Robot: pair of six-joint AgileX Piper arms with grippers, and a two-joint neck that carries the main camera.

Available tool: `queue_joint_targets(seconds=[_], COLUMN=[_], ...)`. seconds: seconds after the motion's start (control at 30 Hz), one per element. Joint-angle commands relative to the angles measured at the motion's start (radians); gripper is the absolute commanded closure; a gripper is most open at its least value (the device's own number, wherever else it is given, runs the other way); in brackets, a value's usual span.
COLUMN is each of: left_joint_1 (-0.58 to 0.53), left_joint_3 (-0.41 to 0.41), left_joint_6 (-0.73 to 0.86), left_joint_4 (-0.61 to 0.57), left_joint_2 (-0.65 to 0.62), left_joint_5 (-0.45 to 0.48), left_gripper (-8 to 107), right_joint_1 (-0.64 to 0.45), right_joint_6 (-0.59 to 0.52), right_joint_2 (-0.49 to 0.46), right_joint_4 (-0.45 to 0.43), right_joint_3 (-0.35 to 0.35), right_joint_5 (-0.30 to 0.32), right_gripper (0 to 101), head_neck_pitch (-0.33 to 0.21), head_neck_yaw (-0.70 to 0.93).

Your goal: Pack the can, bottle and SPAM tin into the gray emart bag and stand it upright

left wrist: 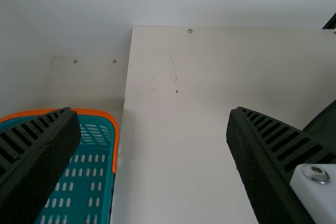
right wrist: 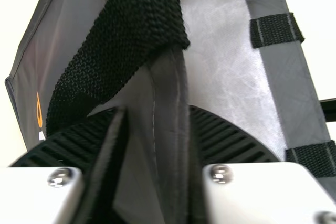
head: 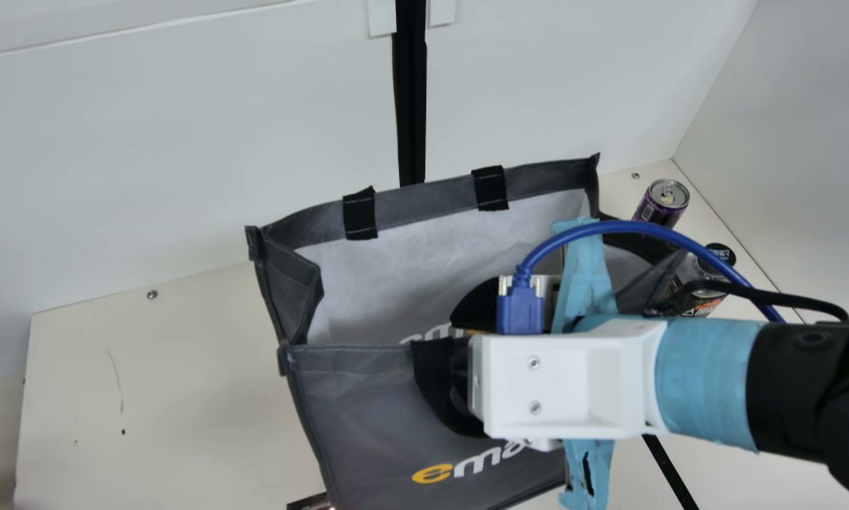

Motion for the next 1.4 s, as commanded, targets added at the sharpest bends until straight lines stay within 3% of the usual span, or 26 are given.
queue_joint_targets(seconds=[0.0,0.37,0.83,1.37], left_joint_1=[0.000,0.000,0.000,0.000], left_joint_3=[0.000,0.000,0.000,0.000], left_joint_6=[0.000,0.000,0.000,0.000], left_joint_4=[0.000,0.000,0.000,0.000], left_joint_2=[0.000,0.000,0.000,0.000], left_joint_5=[0.000,0.000,0.000,0.000], left_gripper=[9,9,9,9], right_joint_1=[0.007,0.059,0.135,0.159], right_joint_6=[0.009,0.060,0.146,0.206], right_joint_2=[-0.005,-0.040,-0.086,-0.096], right_joint_4=[-0.008,-0.060,-0.116,-0.154], right_joint_3=[-0.006,-0.023,-0.053,-0.158], right_joint_5=[-0.002,-0.002,-0.002,-0.002], right_gripper=[41,6,6,6], head_neck_pitch=[-0.023,-0.023,-0.023,-0.023], head_neck_yaw=[-0.001,-0.001,-0.001,-0.001])
